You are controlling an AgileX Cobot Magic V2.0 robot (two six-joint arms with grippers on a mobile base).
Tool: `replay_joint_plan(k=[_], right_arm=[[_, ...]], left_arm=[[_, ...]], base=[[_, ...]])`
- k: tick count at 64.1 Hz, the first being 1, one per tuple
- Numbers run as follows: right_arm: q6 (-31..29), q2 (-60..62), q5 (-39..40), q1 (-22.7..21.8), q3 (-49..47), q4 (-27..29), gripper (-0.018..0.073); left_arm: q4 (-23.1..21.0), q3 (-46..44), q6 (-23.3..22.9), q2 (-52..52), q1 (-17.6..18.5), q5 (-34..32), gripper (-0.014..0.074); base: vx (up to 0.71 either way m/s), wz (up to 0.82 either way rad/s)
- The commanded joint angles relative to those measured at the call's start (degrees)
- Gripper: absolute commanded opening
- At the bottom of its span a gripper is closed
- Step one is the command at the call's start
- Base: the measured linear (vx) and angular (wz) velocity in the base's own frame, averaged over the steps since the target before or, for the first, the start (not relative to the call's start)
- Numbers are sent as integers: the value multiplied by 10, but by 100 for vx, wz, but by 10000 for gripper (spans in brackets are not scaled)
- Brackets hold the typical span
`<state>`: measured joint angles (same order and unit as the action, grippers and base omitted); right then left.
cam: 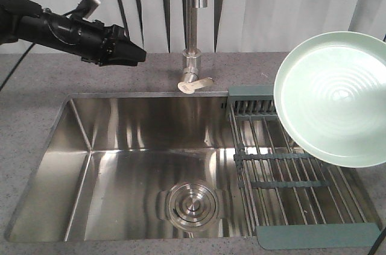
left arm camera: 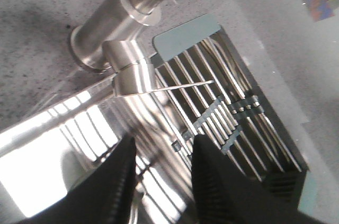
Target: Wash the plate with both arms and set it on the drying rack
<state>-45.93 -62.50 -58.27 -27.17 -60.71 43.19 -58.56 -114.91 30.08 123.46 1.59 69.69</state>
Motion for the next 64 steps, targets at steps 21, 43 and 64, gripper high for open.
replay_joint_plan(k=[21,43,64], right_arm=[[-4,10,17,-4,-15,29,-6],[-4,10,17,-4,-15,29,-6],[-4,10,23,-4,-15,30,-6]], left_arm=[[181,-11,-81,-177,-5,10,125],[300,126,-93,-368,-5,10,125],[301,363,-71,-581,-5,-39,125]], base=[[0,0],[0,0],[0,0]])
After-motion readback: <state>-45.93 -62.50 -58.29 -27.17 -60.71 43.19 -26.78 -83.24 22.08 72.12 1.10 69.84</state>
